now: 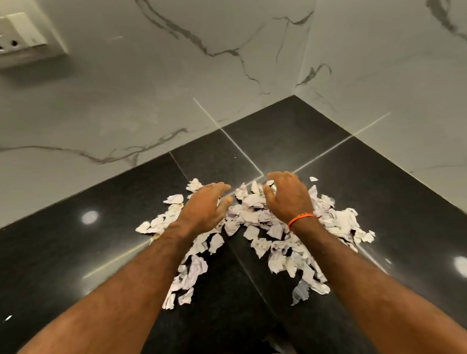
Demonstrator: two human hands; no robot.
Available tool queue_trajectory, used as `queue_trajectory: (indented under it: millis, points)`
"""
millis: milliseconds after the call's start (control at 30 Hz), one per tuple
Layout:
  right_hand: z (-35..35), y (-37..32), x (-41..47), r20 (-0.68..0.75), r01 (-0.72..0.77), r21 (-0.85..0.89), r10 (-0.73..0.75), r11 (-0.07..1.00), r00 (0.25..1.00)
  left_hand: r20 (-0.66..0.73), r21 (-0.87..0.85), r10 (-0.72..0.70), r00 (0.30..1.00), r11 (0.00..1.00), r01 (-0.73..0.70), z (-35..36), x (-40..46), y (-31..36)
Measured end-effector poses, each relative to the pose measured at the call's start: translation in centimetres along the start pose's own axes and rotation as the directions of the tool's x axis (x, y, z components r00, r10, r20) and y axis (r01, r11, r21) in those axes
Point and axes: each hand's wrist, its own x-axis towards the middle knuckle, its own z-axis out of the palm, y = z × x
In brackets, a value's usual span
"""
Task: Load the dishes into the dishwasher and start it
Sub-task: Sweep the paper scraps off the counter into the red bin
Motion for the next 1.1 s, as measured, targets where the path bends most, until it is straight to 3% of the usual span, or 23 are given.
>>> queue_trajectory:
  millis: [200,433,633,733,933,1000,1100]
  points:
    - [4.2,-6.8,-3.0,0.217,0.245,0.01,-0.241,0.969,0.946,-0.176,-0.065,-0.184,0.967,0.982,0.175,-1.6,-7.3,-5.8]
    - [6.9,-12.9,-7.4,0.349,0.36,-0.026,-0.329,0.933,0.878,-0.161,-0.084,-0.284,0.945,0.958,0.274,-1.4,-14.9,-9.5]
    - [8.6,-13.8,-11.0,0.494,0.491,-0.137,-0.37,0.861,0.787,-0.087,0.132,-0.251,0.964,0.956,0.261,0.6,-18.2,-9.9]
    - [8.0,-11.9,-12.1,0.481,0.426,-0.219,-0.283,0.877,0.83,-0.008,0.169,-0.247,0.969,0.955,0.245,2.1,-17.8,-8.8]
    - [4.9,-7.5,-14.5,0.237,0.232,-0.337,-0.156,0.913,0.959,0.027,0.147,-0.104,0.994,0.984,0.099,6.2,-15.5,-3.9]
    - [4.1,-6.9,-15.7,0.185,0.16,-0.298,-0.108,0.941,0.977,-0.02,-0.029,-0.057,0.998,0.998,0.056,7.1,-14.5,-2.0]
    - [3.3,-6.8,-17.4,0.144,0.08,-0.202,-0.051,0.976,0.988,-0.185,-0.349,-0.092,0.978,0.937,0.022,6.9,-13.7,-0.2]
